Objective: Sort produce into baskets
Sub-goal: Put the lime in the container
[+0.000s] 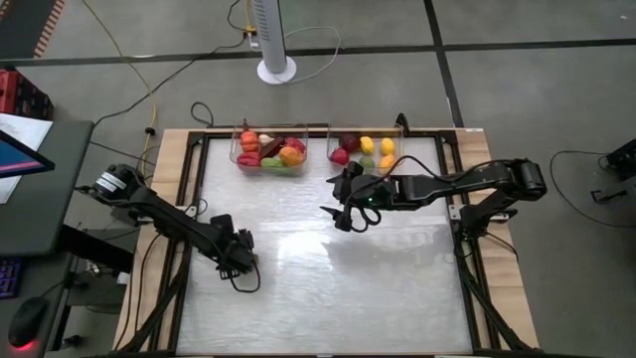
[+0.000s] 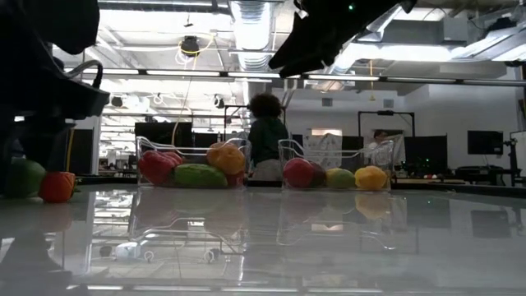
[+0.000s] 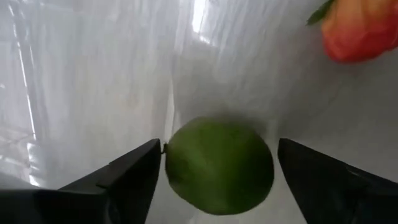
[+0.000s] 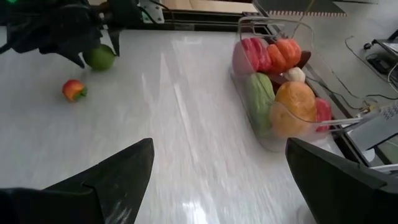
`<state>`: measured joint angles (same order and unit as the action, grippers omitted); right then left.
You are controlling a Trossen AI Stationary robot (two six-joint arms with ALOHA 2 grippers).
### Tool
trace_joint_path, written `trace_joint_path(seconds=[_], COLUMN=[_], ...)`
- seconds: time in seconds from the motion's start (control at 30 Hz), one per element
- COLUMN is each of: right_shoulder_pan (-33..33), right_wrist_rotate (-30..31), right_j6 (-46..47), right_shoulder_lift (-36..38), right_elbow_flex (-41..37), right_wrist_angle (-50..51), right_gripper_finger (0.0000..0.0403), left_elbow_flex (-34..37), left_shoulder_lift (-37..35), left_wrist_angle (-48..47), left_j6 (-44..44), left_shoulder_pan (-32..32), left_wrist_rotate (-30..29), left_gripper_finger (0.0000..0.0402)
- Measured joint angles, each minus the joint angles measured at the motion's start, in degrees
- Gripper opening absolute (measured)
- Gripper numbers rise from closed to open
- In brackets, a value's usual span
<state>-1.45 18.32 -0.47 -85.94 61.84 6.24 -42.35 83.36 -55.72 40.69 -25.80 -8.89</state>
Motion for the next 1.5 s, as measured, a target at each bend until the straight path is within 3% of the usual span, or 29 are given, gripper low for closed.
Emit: trace_joint_path(seconds=[0.33, 0.43, 0.6, 0.7, 1.0, 1.23, 1.5], right_shoulder_pan=[0.0, 0.0, 0.0, 0.1, 2.6, 7.5, 9.7], right_wrist_rotate=[0.0, 0.4, 7.0, 7.8, 9.3, 10.3, 10.3], right_j6=[-0.2, -0.8, -0.6, -0.4, 1.9, 1.7, 2.1], right_shoulder_lift=[0.0, 0.5, 4.7, 8.3, 16.6, 22.6, 33.7], right_elbow_flex=[0.0, 0.0, 0.0, -0.4, -6.8, -12.7, -14.6], right_wrist_angle=[0.4, 3.4, 8.6, 8.9, 10.4, 7.1, 6.6], right_gripper_finger=[0.0390, 0.0390, 0.0390, 0.0390, 0.0390, 0.0390, 0.0390], left_elbow_flex=[0.0, -1.9, -6.2, -7.7, -12.3, -16.5, -29.7], left_shoulder_lift=[0.0, -0.2, -0.2, -0.2, 0.2, 1.9, 15.2], left_wrist_angle=[-0.7, -1.0, 0.2, 7.1, 34.1, 51.7, 55.2], left_j6=[-0.7, -1.6, -9.2, -17.3, -38.4, -42.0, -44.2], left_shoulder_pan=[0.0, 0.7, 4.2, 9.3, 26.3, 35.1, 41.0], left_wrist_rotate=[0.8, -2.4, -10.7, -13.0, -9.7, -5.4, -4.6], left_gripper_finger=[0.0214, 0.0208, 0.0210, 0.0210, 0.0210, 0.0210, 0.0210])
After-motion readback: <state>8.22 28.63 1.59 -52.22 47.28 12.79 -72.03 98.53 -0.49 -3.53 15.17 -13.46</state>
